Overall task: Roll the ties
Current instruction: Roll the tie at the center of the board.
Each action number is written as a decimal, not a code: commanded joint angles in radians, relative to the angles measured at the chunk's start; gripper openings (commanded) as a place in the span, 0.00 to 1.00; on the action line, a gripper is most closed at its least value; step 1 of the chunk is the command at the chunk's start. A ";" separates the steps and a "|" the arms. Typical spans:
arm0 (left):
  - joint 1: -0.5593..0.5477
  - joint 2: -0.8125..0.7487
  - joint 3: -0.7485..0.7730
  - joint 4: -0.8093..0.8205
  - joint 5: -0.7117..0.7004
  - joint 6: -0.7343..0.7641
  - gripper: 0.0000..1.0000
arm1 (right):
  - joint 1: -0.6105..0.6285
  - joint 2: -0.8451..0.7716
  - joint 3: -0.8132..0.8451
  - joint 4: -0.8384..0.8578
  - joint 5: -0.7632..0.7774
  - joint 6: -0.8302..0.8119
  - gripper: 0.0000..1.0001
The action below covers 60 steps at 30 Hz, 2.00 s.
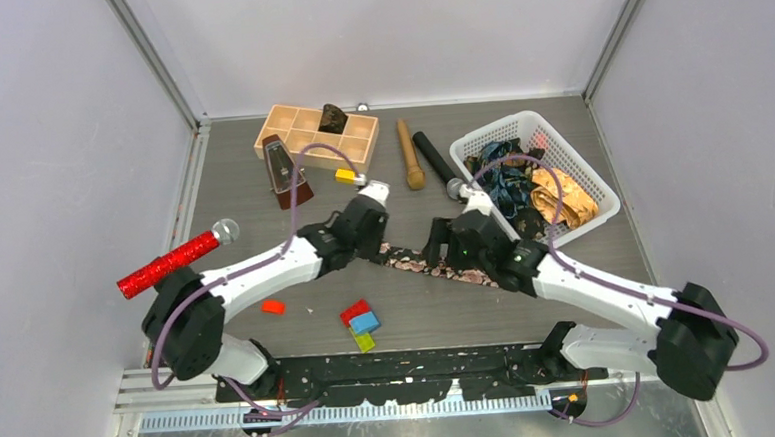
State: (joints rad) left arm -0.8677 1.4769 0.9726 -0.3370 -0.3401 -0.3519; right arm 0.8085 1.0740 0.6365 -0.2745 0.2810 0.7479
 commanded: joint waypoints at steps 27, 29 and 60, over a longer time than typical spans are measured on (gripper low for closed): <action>0.535 -0.395 -0.301 0.000 0.306 -0.226 0.80 | 0.006 0.821 0.664 0.107 -0.574 -0.973 0.99; 0.542 -0.398 -0.303 0.000 0.314 -0.228 0.80 | 0.006 0.840 0.668 0.099 -0.564 -0.974 0.99; 0.565 -0.352 -0.315 0.038 0.377 -0.242 0.79 | 0.088 0.879 0.550 0.068 -0.359 -0.933 0.76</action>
State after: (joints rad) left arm -0.3119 1.1160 0.6640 -0.3401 0.0170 -0.5785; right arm 0.8837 1.9526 1.2160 -0.1318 -0.1249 -0.1993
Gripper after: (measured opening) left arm 0.798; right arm 0.788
